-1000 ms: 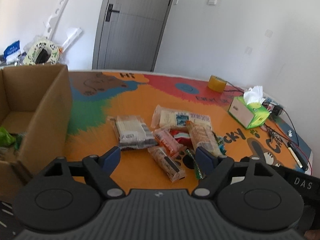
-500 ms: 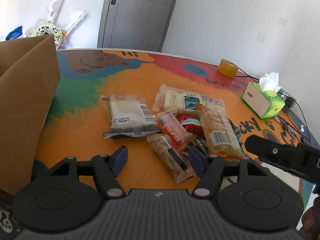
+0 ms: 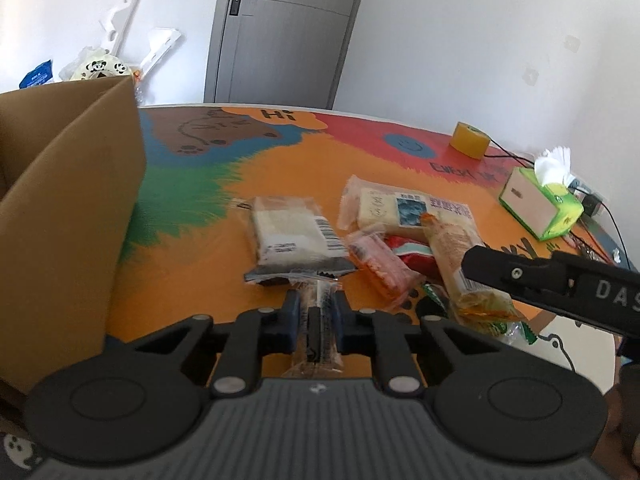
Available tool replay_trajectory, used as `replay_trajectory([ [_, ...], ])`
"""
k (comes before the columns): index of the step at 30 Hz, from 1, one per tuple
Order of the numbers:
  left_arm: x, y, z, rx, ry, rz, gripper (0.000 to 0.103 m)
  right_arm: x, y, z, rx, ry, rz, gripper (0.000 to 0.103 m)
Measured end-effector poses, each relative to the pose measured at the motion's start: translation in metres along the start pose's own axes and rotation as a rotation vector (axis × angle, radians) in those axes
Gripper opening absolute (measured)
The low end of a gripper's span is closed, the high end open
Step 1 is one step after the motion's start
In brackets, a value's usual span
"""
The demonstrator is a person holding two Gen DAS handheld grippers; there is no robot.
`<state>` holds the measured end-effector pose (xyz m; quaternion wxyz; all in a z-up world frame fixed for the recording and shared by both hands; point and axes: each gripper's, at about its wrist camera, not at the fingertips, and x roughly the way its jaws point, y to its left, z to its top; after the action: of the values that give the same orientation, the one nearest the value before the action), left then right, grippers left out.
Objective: Organize snacks
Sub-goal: 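Grasp the small clear packet with left gripper while right grasps tan biscuit packet, then carry both packets over the cardboard box and open both grippers inside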
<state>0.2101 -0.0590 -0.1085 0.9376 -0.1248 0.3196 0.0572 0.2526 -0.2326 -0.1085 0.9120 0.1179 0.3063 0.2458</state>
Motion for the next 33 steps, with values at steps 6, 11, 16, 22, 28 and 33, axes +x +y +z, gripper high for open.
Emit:
replay_trajectory([
  [6,-0.007,0.011,0.001,-0.013,-0.007,0.009,0.016,0.006,0.012,0.000,-0.037,-0.003,-0.016,0.060],
  [11,-0.015,0.014,0.001,-0.020,-0.019,0.006,0.016,0.013,0.017,-0.006,-0.056,0.028,-0.037,0.056],
  [16,-0.024,0.013,0.000,-0.017,-0.037,-0.003,0.016,0.006,0.020,-0.008,-0.064,0.030,-0.042,0.032],
  [22,-0.040,0.013,0.000,-0.013,-0.071,-0.013,0.016,-0.011,0.024,-0.011,-0.067,-0.002,-0.032,0.031],
  [28,-0.058,0.014,0.002,-0.003,-0.111,-0.021,0.016,-0.030,0.027,-0.013,-0.051,-0.045,-0.024,0.031],
  [33,-0.072,0.018,0.005,-0.002,-0.149,-0.022,0.016,-0.038,0.032,-0.014,-0.049,-0.059,-0.015,0.031],
])
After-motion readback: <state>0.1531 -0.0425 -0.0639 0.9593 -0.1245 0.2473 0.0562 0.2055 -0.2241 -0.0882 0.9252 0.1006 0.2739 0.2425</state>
